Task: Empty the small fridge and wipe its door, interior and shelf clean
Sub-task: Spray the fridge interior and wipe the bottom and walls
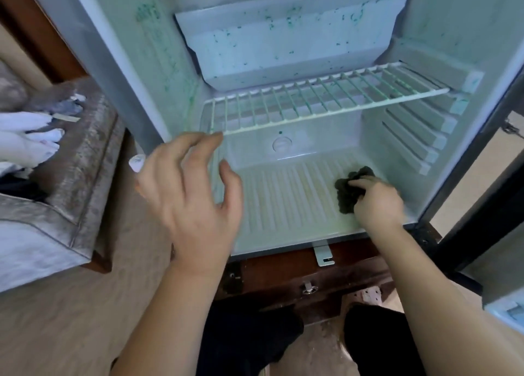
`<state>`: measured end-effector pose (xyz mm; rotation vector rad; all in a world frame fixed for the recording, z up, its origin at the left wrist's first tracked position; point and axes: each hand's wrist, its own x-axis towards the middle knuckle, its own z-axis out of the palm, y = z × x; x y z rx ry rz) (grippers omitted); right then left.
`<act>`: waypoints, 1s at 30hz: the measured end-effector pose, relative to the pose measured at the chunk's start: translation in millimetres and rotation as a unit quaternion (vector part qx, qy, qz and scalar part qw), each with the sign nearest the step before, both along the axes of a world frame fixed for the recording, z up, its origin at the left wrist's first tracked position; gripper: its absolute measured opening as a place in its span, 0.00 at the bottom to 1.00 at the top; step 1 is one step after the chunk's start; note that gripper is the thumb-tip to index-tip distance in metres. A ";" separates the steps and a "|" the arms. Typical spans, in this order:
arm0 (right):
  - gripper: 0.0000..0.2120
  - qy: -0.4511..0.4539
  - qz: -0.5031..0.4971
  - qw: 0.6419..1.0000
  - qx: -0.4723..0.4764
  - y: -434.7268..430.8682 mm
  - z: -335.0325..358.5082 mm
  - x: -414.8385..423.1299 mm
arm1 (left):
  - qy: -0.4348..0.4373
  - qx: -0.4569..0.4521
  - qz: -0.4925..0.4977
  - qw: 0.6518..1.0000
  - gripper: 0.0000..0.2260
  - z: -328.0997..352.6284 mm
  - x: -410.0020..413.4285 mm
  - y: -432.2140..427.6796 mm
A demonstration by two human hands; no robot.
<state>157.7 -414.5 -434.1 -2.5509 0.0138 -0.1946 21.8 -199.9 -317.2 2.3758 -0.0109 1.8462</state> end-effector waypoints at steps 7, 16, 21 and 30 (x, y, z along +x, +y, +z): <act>0.26 0.030 0.081 0.996 0.014 31.5 5.2 -24.1 | 0.037 -0.354 -0.077 0.931 0.26 -10.2 -10.7 28.1; 0.10 0.057 0.126 0.953 0.270 132.6 34.2 -7.9 | 0.064 -0.478 -0.209 0.851 0.16 -13.5 -8.7 30.4; 0.06 -0.096 0.060 0.867 0.485 221.0 63.8 25.0 | 0.058 -0.491 -0.243 0.835 0.17 -15.7 -5.3 40.8; 0.12 -0.087 0.141 0.962 0.217 237.2 -7.3 52.0 | 0.098 -0.486 -0.265 0.827 0.22 -21.0 -5.2 56.5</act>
